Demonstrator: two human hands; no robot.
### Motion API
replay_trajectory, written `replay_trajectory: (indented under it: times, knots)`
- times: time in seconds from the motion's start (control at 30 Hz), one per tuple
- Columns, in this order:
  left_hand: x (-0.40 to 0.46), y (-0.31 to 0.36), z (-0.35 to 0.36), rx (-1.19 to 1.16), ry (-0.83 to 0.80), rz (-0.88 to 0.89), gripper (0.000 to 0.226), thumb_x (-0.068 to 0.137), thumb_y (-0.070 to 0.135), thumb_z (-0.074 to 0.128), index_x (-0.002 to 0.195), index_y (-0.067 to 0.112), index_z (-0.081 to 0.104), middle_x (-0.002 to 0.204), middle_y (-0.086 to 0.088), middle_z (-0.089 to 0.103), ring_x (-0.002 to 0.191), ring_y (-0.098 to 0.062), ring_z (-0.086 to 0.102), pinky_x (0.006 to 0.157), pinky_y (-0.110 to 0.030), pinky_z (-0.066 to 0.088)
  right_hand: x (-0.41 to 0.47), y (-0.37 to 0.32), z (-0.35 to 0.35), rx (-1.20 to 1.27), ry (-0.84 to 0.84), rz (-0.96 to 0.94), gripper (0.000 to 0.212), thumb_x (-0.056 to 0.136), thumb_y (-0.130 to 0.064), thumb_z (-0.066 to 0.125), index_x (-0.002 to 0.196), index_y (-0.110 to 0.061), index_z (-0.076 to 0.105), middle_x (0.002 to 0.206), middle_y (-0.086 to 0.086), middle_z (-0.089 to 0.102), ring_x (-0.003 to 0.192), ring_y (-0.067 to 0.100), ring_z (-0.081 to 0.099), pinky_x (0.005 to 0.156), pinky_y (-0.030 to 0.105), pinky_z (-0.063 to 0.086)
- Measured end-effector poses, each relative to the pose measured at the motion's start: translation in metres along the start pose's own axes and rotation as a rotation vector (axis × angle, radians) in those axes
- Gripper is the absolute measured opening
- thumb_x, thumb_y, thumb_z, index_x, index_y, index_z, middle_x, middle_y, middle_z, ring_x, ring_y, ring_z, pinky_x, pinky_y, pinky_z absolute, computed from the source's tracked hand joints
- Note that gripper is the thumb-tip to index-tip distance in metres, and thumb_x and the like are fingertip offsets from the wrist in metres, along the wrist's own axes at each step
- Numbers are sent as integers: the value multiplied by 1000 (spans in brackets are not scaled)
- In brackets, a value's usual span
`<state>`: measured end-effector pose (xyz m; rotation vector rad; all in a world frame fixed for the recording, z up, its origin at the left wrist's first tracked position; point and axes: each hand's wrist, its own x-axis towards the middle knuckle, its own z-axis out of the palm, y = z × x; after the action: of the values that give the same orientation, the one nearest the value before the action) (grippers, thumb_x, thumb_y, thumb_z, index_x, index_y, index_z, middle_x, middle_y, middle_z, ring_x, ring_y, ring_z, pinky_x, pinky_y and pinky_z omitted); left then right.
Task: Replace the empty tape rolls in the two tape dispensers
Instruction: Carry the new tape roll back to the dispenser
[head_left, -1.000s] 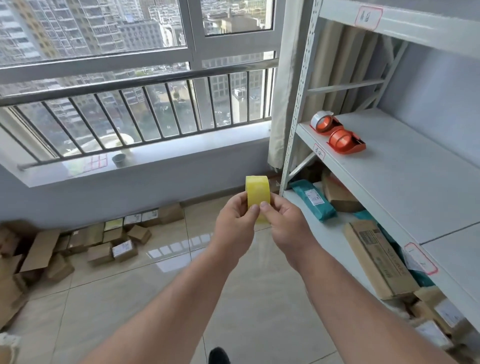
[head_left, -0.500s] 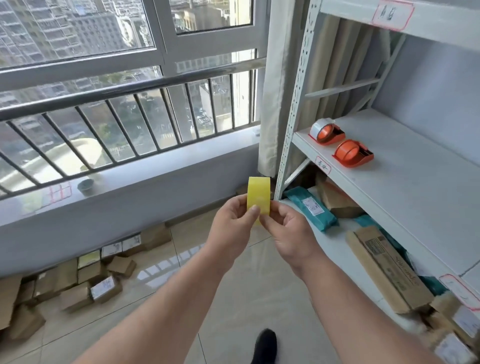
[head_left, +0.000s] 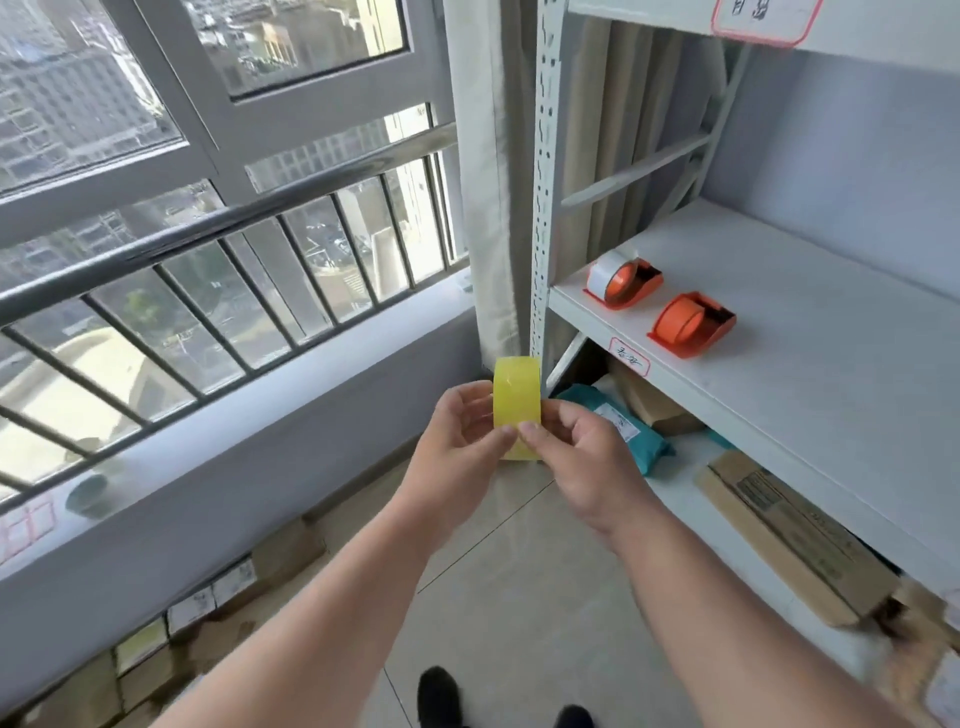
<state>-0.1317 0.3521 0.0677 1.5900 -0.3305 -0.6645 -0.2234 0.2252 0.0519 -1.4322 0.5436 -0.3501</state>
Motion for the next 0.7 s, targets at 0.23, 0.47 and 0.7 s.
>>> replay_trajectory:
  times: [0.23, 0.47, 0.7]
  knots:
    - [81, 15, -29, -23, -130, 22, 46, 88, 20, 80, 130, 24, 63, 119, -7, 77, 116, -33, 73, 99, -52, 60, 46, 0, 25, -9, 162, 9, 19, 97, -7, 70, 109, -19, 79, 104, -1, 84, 102, 13, 77, 97, 31, 58]
    - [125, 27, -42, -22, -421, -9, 51, 101, -6, 62, 147, 16, 57, 130, -7, 75, 117, -24, 74, 96, -37, 63, 77, -10, 40, 77, 351, 70, 26, 93, -30, 66, 112, -19, 79, 110, 4, 82, 112, 28, 75, 98, 51, 58]
    - [153, 31, -18, -2, -579, -88, 74, 93, -3, 71, 158, 16, 42, 137, -5, 72, 127, -24, 69, 102, -38, 59, 108, -23, 18, 233, 502, 137, 33, 97, -45, 64, 105, -17, 81, 108, 13, 82, 108, 38, 76, 94, 61, 59]
